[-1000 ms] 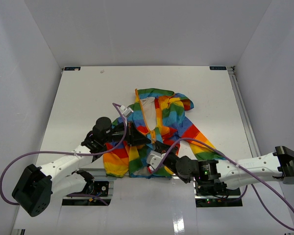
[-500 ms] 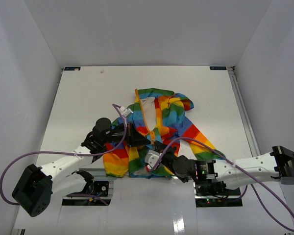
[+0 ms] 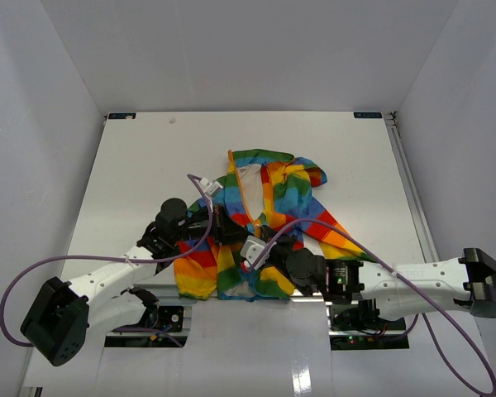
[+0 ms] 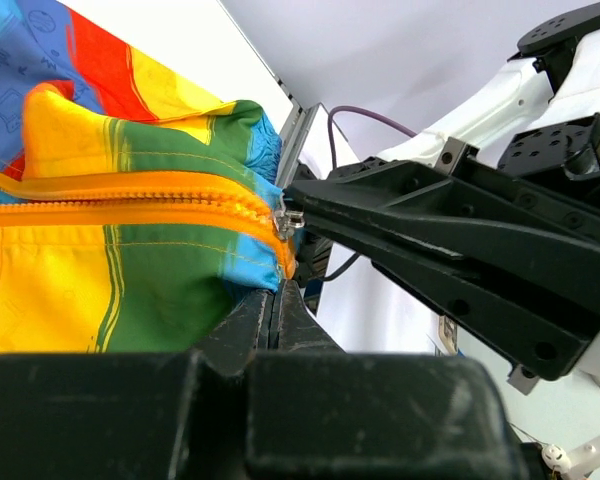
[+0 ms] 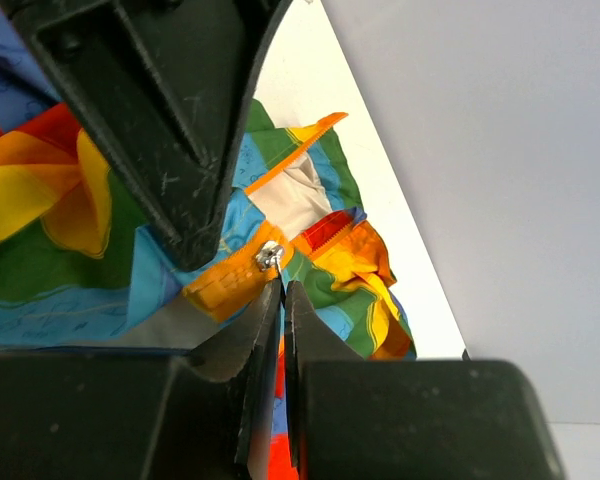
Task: Zip up the jacket
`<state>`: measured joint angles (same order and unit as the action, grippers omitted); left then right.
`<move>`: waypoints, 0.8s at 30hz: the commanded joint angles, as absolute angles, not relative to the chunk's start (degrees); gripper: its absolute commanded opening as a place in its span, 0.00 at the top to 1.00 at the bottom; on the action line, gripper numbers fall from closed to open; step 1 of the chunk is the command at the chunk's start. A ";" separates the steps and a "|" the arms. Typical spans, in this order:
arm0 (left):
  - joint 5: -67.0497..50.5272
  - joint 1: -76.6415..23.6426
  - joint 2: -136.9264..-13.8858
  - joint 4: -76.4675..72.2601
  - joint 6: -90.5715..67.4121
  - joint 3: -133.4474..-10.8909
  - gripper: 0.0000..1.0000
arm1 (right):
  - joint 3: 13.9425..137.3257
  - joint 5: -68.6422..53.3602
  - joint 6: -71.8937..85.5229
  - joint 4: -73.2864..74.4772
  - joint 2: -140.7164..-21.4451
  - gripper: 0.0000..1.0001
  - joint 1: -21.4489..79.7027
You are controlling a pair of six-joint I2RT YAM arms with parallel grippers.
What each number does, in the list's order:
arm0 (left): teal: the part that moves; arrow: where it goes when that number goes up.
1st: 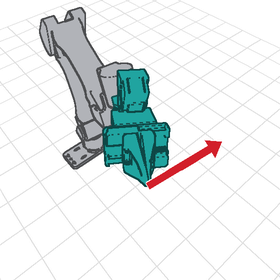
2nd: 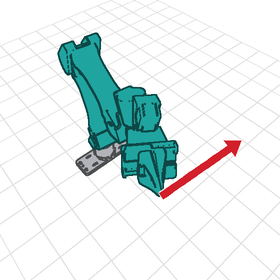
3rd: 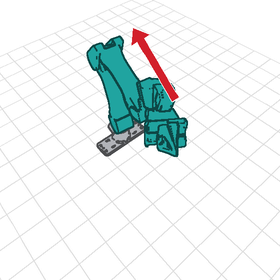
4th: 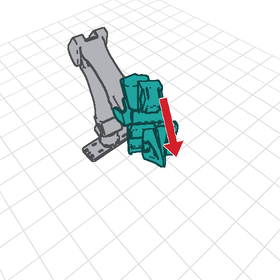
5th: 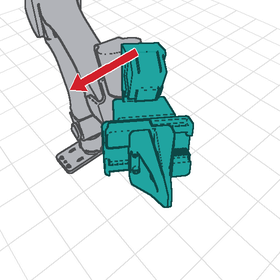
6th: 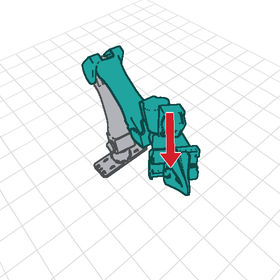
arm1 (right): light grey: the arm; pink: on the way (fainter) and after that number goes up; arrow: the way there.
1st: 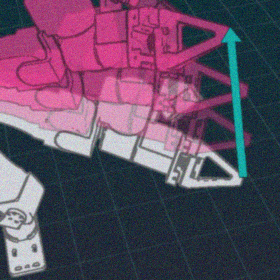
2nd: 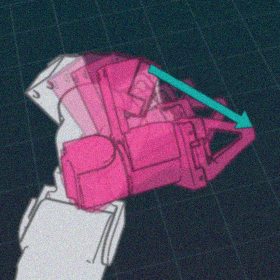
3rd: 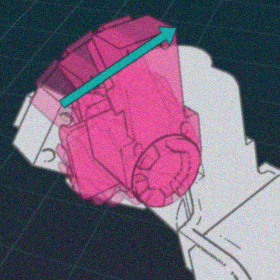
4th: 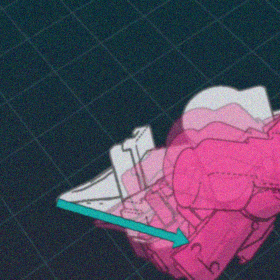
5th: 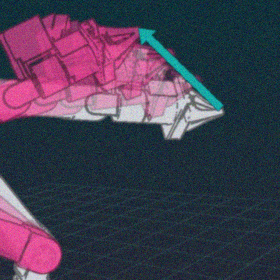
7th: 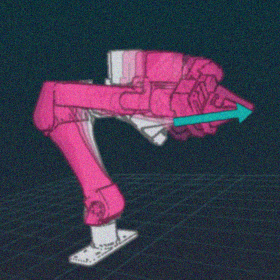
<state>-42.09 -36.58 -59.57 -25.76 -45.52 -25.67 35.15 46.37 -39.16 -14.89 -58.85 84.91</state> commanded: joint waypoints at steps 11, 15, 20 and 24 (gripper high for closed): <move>-45.50 -37.00 -59.13 -22.78 -45.46 -26.03 1.00 | 39.97 40.42 -35.43 -14.79 -58.80 0.92 75.13; -45.35 -37.00 -58.80 -22.15 -45.53 -26.37 1.00 | 40.69 36.73 -33.66 -13.71 -59.06 0.92 70.92; -43.94 -37.00 -56.95 -20.65 -45.00 -26.63 1.00 | 40.87 30.59 -30.32 -12.75 -60.56 0.92 65.65; -42.52 -37.00 -55.18 -18.43 -44.02 -26.99 1.00 | 40.52 27.17 -27.17 -12.83 -62.00 0.92 62.86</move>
<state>-39.96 -36.47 -58.18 -22.61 -44.99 -25.76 38.15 26.99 -30.77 -10.79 -61.12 66.92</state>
